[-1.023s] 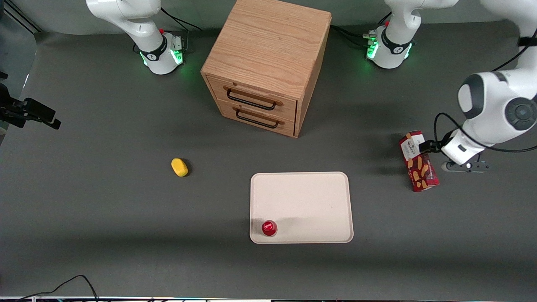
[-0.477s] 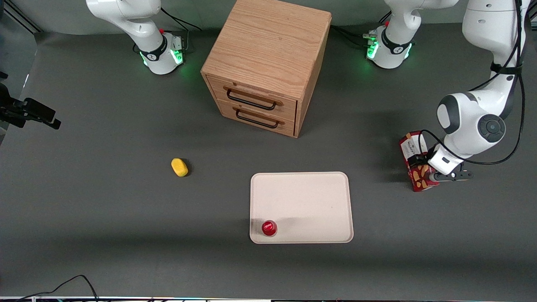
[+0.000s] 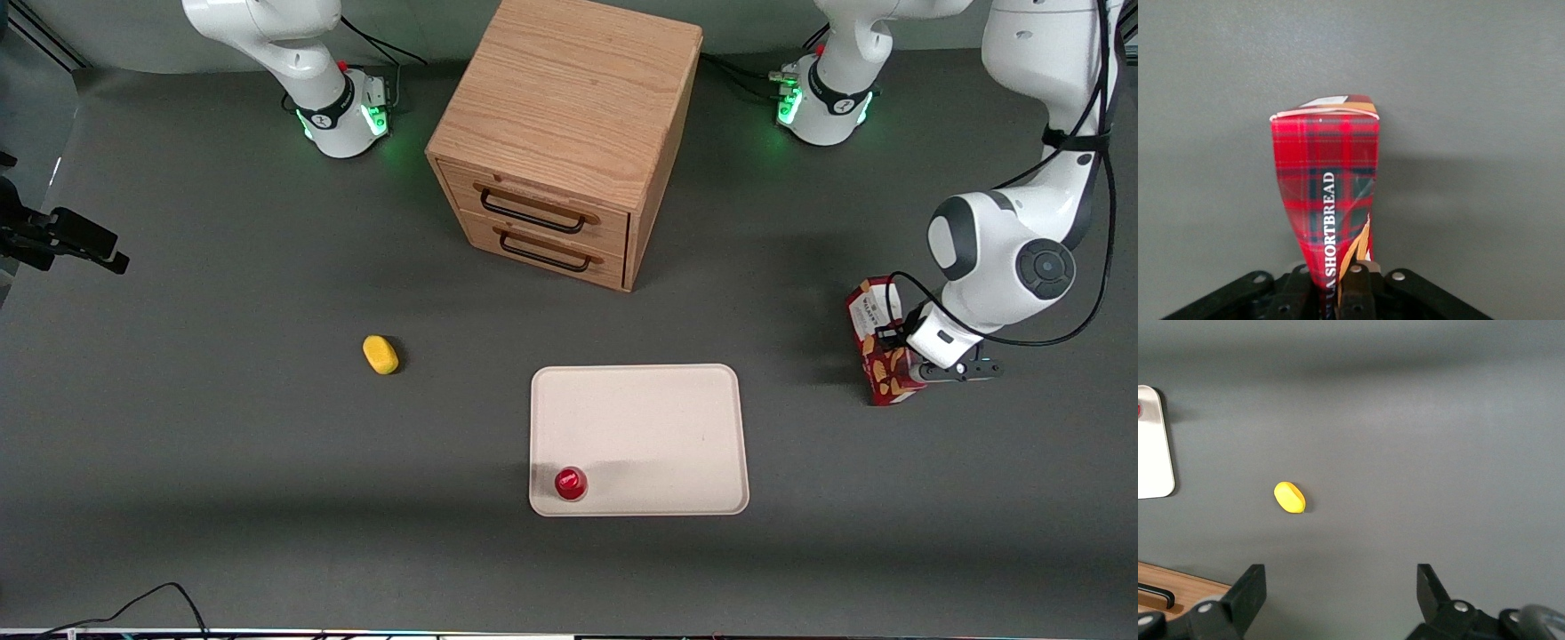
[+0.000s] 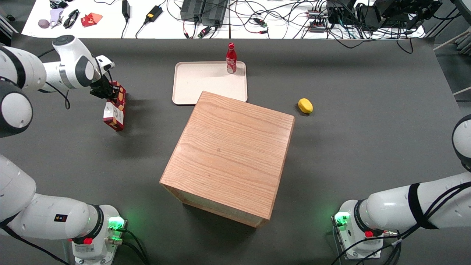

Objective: Place red cookie box on tray
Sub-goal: 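Close the left gripper on the shortbread box and lift it, then carry the held box over the white tray beside the red ball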

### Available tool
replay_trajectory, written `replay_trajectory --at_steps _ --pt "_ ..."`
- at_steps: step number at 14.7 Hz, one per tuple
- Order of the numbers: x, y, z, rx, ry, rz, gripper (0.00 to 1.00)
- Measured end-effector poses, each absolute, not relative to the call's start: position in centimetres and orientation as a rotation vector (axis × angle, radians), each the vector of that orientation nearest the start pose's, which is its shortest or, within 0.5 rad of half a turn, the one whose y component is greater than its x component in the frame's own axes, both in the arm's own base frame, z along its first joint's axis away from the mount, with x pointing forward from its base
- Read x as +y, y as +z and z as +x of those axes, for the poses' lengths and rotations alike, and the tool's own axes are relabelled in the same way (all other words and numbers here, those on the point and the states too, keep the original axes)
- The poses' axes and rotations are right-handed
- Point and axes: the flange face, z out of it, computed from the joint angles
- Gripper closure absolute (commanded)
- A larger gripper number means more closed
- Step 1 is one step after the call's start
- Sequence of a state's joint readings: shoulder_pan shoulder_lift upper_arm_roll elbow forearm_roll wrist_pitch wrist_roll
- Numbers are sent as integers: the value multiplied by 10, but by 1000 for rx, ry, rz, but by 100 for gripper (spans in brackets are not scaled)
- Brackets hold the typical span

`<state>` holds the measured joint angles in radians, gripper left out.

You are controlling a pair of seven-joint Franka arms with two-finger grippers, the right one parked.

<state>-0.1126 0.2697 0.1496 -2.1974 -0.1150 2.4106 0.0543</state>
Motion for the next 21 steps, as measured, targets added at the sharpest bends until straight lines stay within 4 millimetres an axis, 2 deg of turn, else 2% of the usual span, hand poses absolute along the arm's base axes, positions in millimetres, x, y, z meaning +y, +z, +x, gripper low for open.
replay_trajectory --at_steps 1,3,5,7,8,9,10,12,14,15,18,20,21 --pt "13 276 552 -120 114 -3185 100" --pt "-13 332 559 -149 216 -3200 100" --pt "-53 404 565 -186 311 -3192 100" --pt "-101 472 569 -248 331 -3170 100" --pt "-126 496 570 -298 317 -3162 100" --pt "-152 509 571 -367 297 -3155 100" --pt "-178 511 574 -439 289 -3147 100" --pt "-227 488 588 -584 283 -3133 100" --pt "-267 439 613 -629 225 -3131 100" --pt "-280 411 625 -631 195 -3137 100" --pt "-295 329 656 -664 113 -3174 100" --pt "-295 294 668 -687 62 -3178 100" --pt "-295 283 671 -685 40 -3173 100"
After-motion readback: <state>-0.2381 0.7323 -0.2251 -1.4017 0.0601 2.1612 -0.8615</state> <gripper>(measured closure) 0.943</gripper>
